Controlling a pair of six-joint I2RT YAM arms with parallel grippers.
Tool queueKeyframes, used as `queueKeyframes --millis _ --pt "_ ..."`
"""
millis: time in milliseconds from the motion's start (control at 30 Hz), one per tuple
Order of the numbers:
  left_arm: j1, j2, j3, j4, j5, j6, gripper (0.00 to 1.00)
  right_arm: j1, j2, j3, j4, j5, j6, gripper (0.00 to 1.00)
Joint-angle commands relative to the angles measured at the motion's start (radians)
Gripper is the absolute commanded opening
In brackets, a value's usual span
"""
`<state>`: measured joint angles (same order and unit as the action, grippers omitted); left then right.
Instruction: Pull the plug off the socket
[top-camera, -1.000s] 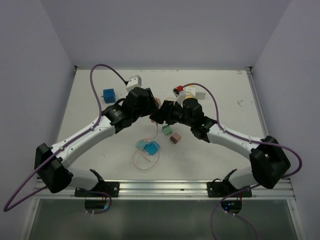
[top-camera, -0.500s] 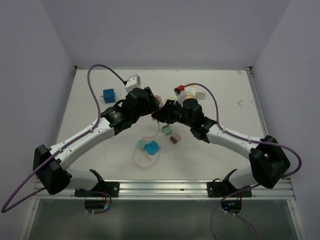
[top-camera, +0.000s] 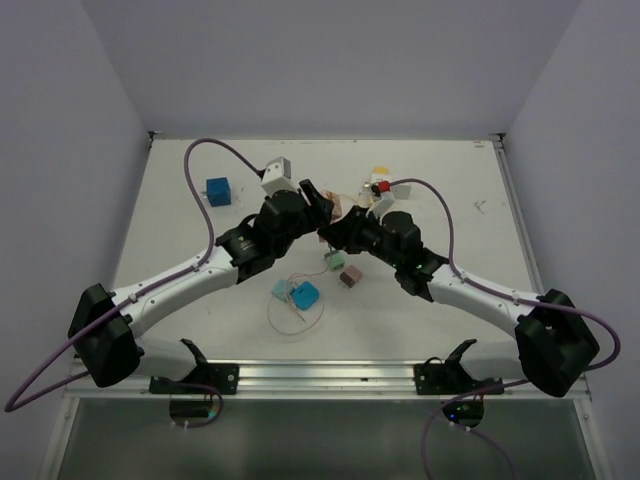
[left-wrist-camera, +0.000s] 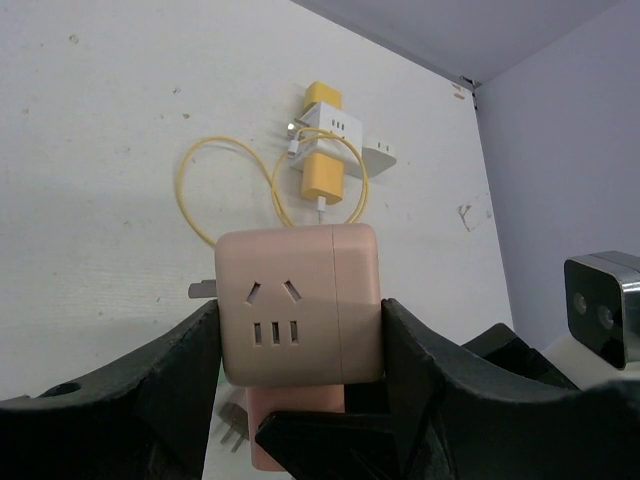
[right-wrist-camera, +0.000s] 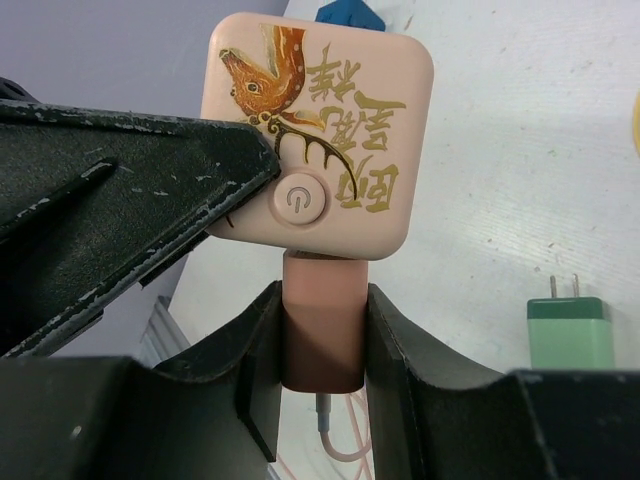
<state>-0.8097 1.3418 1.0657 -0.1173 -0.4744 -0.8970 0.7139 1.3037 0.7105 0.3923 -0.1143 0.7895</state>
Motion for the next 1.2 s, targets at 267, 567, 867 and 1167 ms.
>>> queueKeyframes --millis 267,567,867,1167 --pt "0.070 0.053 0.014 0.370 -0.441 0.043 0.00 0.042 -0.047 -0.083 -0.161 -0.065 0.033 0.00" --pt "0.069 0.076 0.004 0.429 -0.518 0.130 0.00 0.078 -0.034 -0.078 -0.220 -0.048 0.111 0.00" --pt "0.076 0.097 -0.004 0.433 -0.535 0.124 0.00 0.114 -0.041 -0.046 -0.306 -0.032 0.148 0.00" --pt "0.118 0.063 -0.019 0.331 -0.468 0.129 0.00 0.131 -0.011 -0.032 -0.326 0.009 0.070 0.00"
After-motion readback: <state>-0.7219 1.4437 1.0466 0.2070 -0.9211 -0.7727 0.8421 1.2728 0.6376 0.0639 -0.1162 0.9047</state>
